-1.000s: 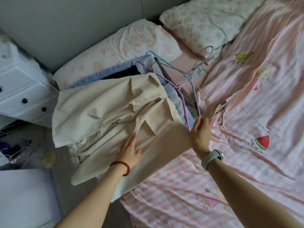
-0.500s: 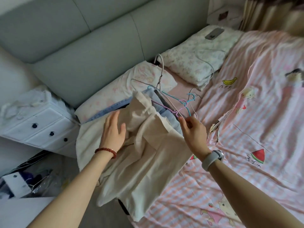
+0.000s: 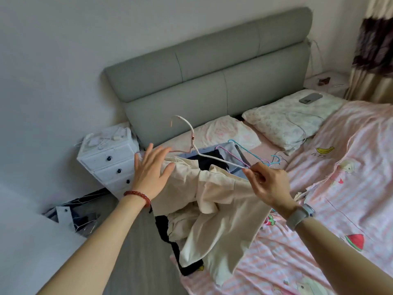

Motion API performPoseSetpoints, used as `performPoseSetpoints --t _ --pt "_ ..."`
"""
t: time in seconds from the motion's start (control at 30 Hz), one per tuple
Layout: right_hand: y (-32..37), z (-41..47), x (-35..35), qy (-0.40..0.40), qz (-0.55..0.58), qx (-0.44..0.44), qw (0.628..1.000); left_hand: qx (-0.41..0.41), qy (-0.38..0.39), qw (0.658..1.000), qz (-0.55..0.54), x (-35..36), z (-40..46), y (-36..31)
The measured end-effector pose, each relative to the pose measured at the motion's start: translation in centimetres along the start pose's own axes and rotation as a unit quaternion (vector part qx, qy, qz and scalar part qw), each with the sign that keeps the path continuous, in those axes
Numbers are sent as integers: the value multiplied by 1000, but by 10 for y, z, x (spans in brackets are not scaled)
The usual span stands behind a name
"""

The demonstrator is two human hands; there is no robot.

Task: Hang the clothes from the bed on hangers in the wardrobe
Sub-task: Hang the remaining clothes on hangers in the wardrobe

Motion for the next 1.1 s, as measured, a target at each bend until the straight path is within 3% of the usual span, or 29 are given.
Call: performPoseSetpoints --t 0.17,0.37,0.57,0.73,0.9,1.1 --pt "48 -11 2 -5 -72 -30 997 -88 -49 993 -64 -27 -108 12" --pt "113 -45 6 57 43 -58 996 -103 -129 982 -92 -57 -247 -3" --pt "190 -109 -14 87 81 -95 988 -144 -172 968 -113 -104 -367 -11" --pt "263 -190 -6 178 90 -192 961 -208 -173 957 -101 -132 -480 2" --pt "349 -282 5 305 134 -325 885 -345 -228 909 -46 -154 -616 33" --pt "469 -411 -9 469 244 -465 710 -532 -333 779 23 -187 -783 41"
Point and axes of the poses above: each hand's wrist, its own z-axis towards the middle knuckle, its own x-axis out of the palm, y = z × x, the point moved 9 cm from there along z, towards the middle knuckle, and after that the axes turned 5 degrees about -z, right-handed, at the moved point
